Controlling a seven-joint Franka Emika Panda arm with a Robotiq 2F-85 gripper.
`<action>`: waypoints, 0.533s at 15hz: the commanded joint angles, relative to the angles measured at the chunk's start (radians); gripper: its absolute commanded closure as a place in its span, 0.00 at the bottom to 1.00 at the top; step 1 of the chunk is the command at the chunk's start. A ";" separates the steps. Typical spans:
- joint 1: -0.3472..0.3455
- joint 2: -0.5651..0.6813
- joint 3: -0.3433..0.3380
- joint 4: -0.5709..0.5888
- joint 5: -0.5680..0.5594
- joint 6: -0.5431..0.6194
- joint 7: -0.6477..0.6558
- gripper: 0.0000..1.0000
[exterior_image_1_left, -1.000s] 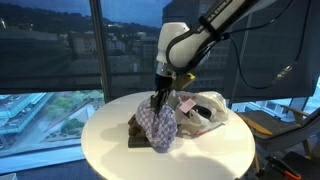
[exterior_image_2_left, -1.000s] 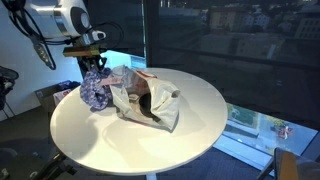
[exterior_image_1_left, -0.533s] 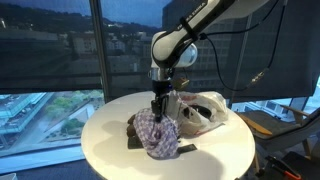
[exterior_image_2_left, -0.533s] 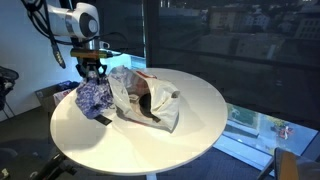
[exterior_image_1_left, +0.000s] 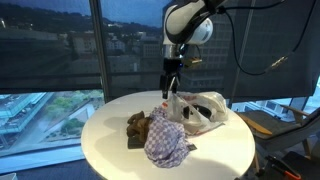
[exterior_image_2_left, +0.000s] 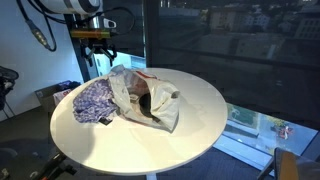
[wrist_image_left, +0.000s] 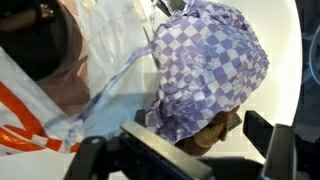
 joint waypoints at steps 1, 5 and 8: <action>-0.020 -0.152 -0.044 -0.150 0.036 0.048 0.086 0.00; -0.042 -0.261 -0.089 -0.297 0.094 0.095 0.178 0.00; -0.062 -0.288 -0.127 -0.383 0.166 0.152 0.223 0.00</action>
